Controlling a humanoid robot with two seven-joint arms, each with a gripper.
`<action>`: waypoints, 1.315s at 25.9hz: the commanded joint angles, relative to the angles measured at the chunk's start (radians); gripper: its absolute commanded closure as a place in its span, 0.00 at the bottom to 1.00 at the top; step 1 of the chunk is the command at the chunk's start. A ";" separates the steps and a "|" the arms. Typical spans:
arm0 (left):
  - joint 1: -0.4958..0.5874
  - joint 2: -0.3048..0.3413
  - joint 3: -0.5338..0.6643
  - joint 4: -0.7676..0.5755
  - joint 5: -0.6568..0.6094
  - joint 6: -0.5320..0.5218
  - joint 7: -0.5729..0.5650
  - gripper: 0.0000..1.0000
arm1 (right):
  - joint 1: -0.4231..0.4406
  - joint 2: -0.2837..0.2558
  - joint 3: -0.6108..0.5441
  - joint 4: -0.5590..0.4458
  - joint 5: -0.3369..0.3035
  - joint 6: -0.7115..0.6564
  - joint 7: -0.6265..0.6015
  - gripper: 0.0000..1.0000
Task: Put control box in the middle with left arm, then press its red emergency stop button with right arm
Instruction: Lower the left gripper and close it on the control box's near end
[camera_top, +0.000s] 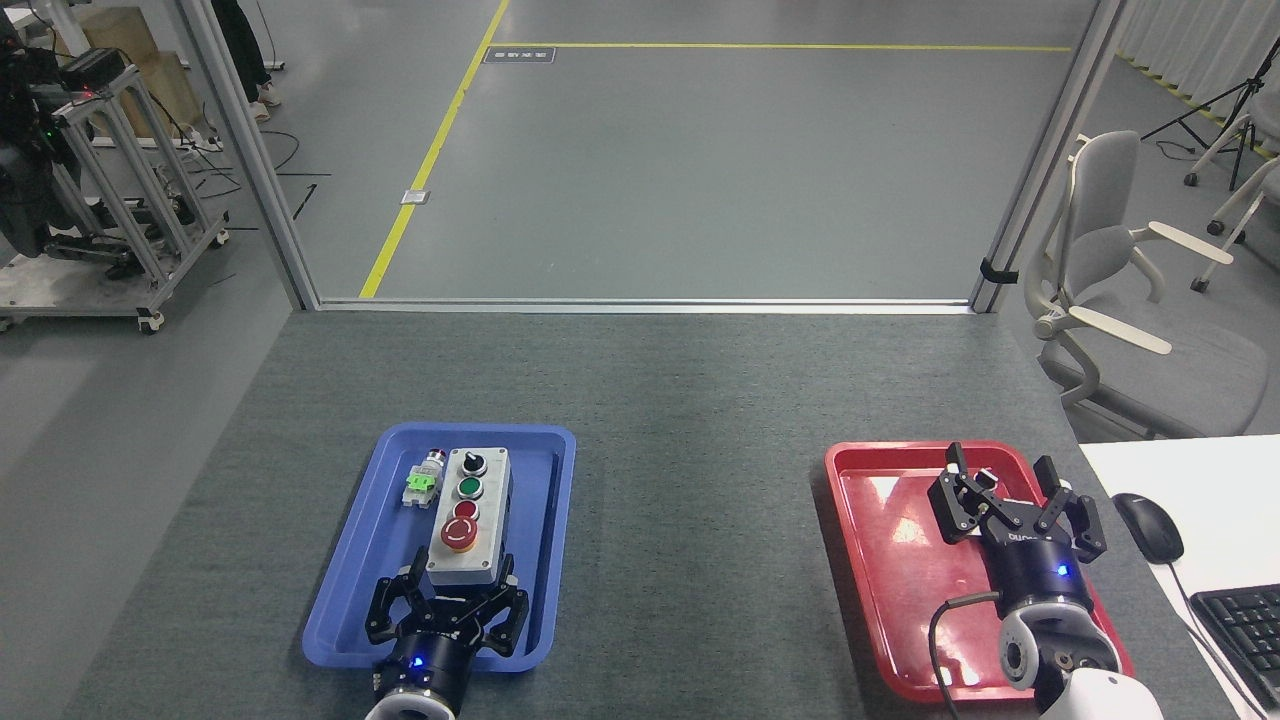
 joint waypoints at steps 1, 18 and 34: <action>-0.023 -0.004 0.000 0.042 0.004 0.002 0.002 0.02 | 0.000 0.002 0.000 0.000 0.000 0.000 0.000 0.01; -0.130 -0.025 0.011 0.269 0.061 0.031 0.072 0.04 | 0.000 0.002 0.000 0.000 0.000 0.000 0.000 0.01; -0.190 -0.051 0.003 0.412 0.170 0.031 0.174 1.00 | 0.000 0.002 0.000 0.000 -0.002 0.002 -0.001 0.01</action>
